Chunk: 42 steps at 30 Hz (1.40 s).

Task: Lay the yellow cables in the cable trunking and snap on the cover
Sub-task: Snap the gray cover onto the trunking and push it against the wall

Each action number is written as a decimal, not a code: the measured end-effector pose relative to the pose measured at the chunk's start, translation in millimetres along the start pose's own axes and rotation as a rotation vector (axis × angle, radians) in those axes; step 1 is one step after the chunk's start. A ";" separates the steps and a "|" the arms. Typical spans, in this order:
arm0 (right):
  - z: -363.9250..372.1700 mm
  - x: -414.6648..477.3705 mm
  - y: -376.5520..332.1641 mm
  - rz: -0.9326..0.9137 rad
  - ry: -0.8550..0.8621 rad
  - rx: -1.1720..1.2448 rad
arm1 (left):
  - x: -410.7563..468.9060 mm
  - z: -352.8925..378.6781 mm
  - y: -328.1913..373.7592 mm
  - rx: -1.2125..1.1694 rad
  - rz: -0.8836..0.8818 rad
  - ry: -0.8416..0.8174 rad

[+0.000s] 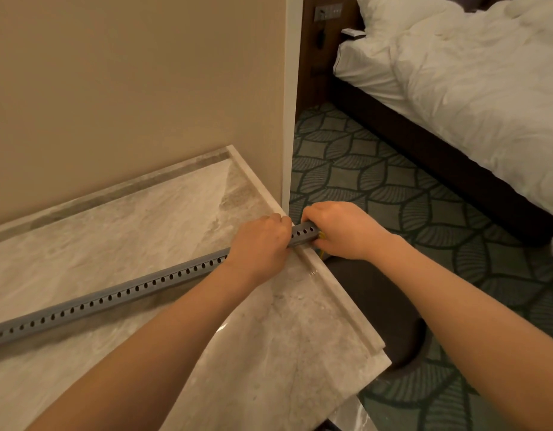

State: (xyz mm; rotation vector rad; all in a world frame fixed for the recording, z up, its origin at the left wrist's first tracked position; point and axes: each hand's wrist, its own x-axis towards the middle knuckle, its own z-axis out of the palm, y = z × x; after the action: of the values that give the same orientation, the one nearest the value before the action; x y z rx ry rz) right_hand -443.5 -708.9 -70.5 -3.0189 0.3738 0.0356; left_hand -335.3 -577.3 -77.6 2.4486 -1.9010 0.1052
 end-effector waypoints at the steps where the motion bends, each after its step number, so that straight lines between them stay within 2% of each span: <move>1: -1.0 0.2 -0.5 -0.009 -0.008 -0.005 | 0.1 -0.5 0.4 0.010 0.003 -0.002; 11: 0.3 -5.2 -3.2 -0.024 0.044 -0.028 | -0.5 0.8 -1.3 0.021 0.041 0.017; 18: 9.4 -14.9 -0.4 -0.042 0.121 -0.018 | -9.3 2.4 -14.6 -0.132 0.038 0.052; 23: 11.3 -18.0 0.8 -0.027 0.145 0.056 | -24.7 -1.3 -42.2 -0.297 -0.116 -0.114; 27: 2.3 -16.9 2.1 -0.017 0.103 0.197 | -32.8 -5.5 -61.1 -0.392 -0.134 -0.230; 34: -16.5 -1.9 1.7 -0.017 -0.069 0.339 | -37.7 -8.2 -67.8 -0.250 -0.100 -0.125; 42: -3.3 38.7 -44.0 -0.129 -0.014 0.081 | -31.0 -5.2 -79.9 -0.046 -0.077 -0.062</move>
State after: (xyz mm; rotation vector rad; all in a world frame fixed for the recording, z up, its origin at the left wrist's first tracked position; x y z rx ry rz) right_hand -395.2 -676.2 -64.4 -2.9536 0.1745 0.0311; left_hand -265.7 -527.2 -74.0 2.5197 -1.8072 -0.0159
